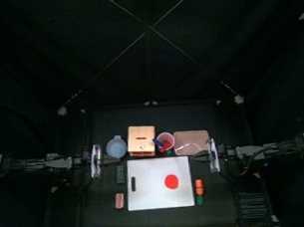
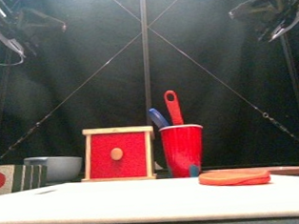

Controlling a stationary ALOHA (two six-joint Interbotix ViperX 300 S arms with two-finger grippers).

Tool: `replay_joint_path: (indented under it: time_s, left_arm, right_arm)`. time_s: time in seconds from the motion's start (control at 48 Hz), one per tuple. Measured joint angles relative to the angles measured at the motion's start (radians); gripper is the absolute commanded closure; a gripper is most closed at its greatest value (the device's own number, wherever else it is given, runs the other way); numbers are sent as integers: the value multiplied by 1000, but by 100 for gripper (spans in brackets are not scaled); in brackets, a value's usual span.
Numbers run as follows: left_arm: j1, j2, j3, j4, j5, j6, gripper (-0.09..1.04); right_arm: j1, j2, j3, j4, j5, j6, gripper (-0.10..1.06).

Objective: Get the cutter from the drawer then cut the dough then place the extra dough in the bowl
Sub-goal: Open the drawer

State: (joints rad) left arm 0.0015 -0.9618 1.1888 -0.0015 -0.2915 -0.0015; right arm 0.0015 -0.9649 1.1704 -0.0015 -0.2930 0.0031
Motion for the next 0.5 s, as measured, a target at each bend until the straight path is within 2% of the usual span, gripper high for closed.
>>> replay_joint_path:
  time_s: [0.083,0.208,0.333,0.5]
  left_arm:
    - [0,26,3,-5,-25,2,100]
    - [-5,91,15,-44,-71,-12,91]
    - [-8,166,20,-140,-112,-31,77]
    - [-9,268,20,-290,-146,-38,49]
  right_arm:
    - [-3,8,-2,0,-5,0,96]
    - [-23,78,-44,11,-8,3,93]
    - [-69,201,-146,31,-9,9,93]
    - [-135,373,-284,48,17,9,93]
